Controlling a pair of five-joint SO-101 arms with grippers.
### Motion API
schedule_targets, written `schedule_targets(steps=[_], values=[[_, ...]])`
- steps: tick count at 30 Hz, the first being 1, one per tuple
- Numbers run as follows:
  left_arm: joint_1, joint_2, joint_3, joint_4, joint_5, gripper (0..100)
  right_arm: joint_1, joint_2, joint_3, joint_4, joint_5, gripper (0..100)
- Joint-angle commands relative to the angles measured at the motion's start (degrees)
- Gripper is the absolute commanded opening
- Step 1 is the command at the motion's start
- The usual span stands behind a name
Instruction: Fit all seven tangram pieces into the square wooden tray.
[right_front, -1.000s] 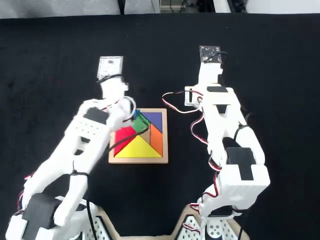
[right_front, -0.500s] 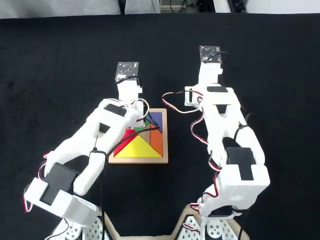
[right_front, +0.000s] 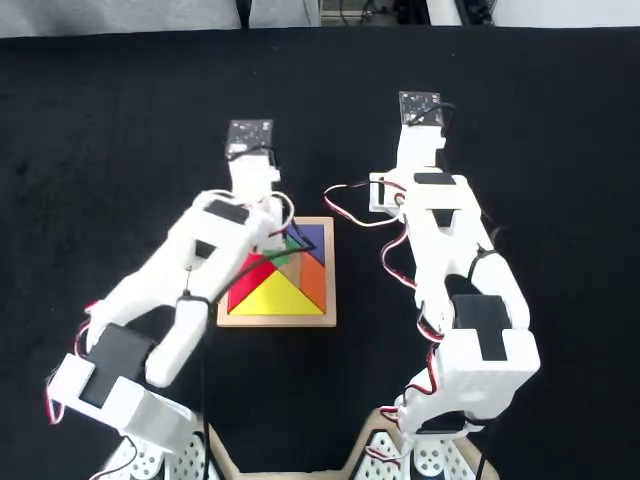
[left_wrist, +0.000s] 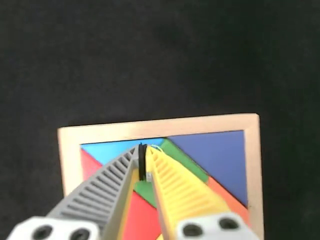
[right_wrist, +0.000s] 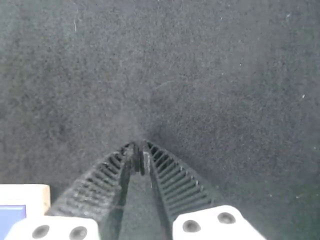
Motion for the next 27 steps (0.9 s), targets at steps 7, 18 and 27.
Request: schedule_targets(steps=[7,18,27], values=[[-1.1,3.25,-4.62,0.53,-2.11,3,0.79,-0.84,-3.38,-0.97,-0.26,1.1],[-2.42,4.84,-6.46,0.97,-2.02,3,0.79,-0.92,-3.38,-0.62,-0.26,1.1],[-14.99,-20.75,4.53,4.13,0.53,3,-3.69,-0.22,-5.85,8.7,2.55,1.1]])
